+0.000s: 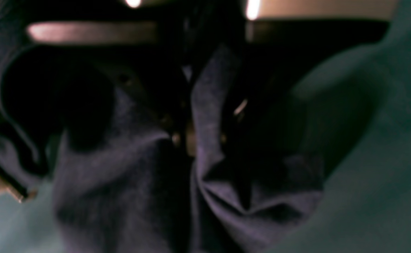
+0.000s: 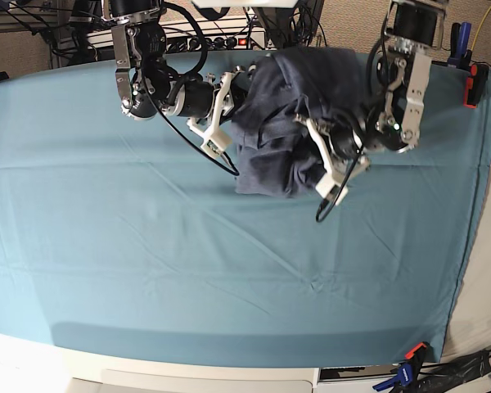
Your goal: Fold the T-shirt properly
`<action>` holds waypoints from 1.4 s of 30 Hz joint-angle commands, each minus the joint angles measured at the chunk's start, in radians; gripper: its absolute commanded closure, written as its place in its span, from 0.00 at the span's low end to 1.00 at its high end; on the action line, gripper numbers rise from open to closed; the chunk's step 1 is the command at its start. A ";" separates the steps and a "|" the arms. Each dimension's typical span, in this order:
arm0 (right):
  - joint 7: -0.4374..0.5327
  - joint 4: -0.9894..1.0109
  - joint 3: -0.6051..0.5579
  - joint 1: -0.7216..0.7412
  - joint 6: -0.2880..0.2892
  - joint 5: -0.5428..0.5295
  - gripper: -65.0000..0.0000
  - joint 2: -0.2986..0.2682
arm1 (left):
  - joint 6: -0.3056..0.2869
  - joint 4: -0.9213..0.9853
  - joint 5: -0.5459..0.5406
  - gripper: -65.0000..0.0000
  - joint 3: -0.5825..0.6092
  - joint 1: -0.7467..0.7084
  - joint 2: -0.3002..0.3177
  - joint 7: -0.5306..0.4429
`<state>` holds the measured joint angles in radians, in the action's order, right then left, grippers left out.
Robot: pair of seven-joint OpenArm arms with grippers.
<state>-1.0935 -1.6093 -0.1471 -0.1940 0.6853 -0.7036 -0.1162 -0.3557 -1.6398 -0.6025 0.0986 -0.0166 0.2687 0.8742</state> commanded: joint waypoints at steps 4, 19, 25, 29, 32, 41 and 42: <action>-0.049 0.006 0.004 0.000 -0.033 0.110 1.00 -0.011 | -0.004 -0.018 -0.018 1.00 -0.003 0.070 0.000 -0.034; -0.041 0.006 0.005 0.000 -0.033 0.110 1.00 -0.011 | -0.011 -0.018 0.128 0.61 -0.003 0.131 0.020 -0.037; -0.040 0.006 0.005 0.000 -0.033 0.110 1.00 -0.011 | 0.024 -0.018 0.247 0.59 -0.003 0.134 0.063 -0.071; -0.040 0.006 0.005 0.000 -0.032 0.111 1.00 -0.011 | 0.074 -0.018 0.335 0.59 -0.003 0.150 0.092 -0.089; -0.040 0.006 0.005 0.000 -0.033 0.111 1.00 -0.011 | 0.124 -0.018 0.421 0.59 -0.003 0.188 0.124 -0.089; -0.051 -0.022 0.023 0.034 -0.033 0.122 1.00 -0.012 | 0.180 -0.018 0.441 0.62 -0.004 0.308 0.275 0.011; -0.059 -0.048 0.043 0.045 -0.033 0.122 1.00 -0.012 | 0.180 -0.020 0.438 0.65 -0.004 0.317 0.294 0.030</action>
<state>-1.1248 -1.6512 -0.1192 -0.1627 0.6739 -0.6491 -0.1104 -0.1837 -1.6409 -0.1688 0.1036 0.2756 0.5442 0.9180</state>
